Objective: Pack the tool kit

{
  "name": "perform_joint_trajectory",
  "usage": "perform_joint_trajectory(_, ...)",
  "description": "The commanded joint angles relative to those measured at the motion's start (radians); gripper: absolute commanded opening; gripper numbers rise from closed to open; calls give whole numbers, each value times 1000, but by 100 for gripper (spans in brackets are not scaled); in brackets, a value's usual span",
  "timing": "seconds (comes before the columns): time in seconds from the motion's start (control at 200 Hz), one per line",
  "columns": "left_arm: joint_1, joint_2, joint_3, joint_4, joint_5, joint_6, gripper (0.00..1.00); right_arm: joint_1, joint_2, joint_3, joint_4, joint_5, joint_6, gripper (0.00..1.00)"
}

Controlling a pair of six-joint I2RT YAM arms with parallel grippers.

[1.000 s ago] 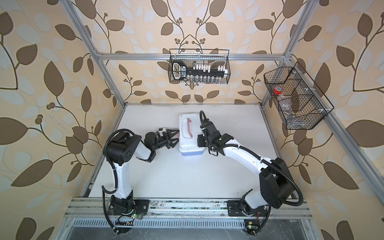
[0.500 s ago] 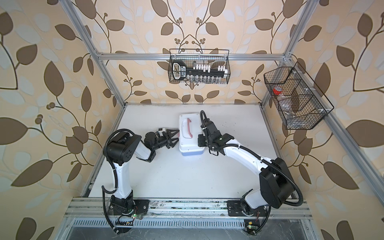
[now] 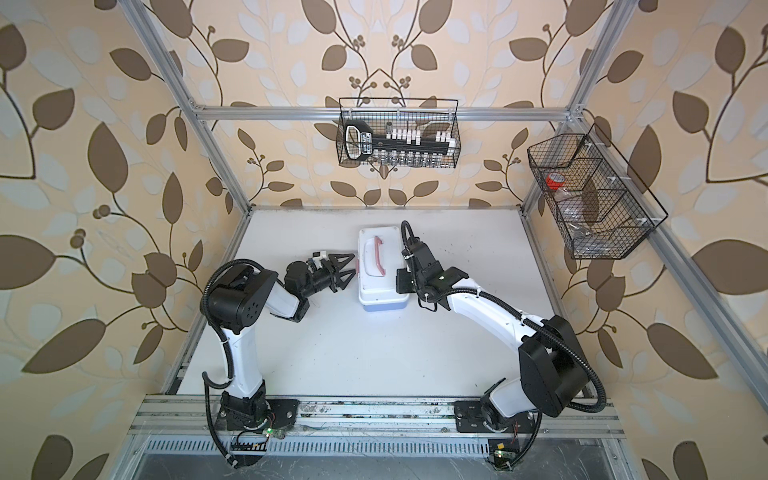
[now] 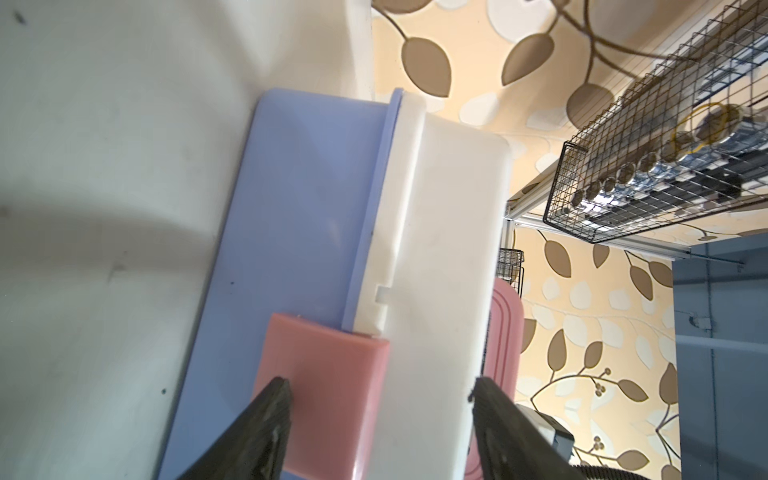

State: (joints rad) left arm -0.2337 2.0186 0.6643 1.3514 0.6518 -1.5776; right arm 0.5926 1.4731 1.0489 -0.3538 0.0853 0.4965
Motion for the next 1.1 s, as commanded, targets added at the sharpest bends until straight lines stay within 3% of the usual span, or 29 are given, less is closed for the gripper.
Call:
perform_joint_trajectory(0.0, 4, -35, 23, 72, 24, 0, 70, -5, 5, -26, -44, -8, -15, 0)
perform_joint_trajectory(0.33, 39, -6, 2, 72, 44, 27, 72, -10, 8, -31, -51, -4, -21, 0)
perform_joint_trajectory(0.55, 37, 55, 24, 72, 47, 27, 90, -14, 21, -30, -45, -11, -22, 0)
perform_joint_trajectory(0.74, 16, 64, 61, 71, 46, 23, 99, -14, 42, -26, -39, -19, -21, 0)
perform_joint_trajectory(1.095, -61, 89, 99, 72, 25, -2, 99, -15, 67, -15, -37, -28, -15, 0)
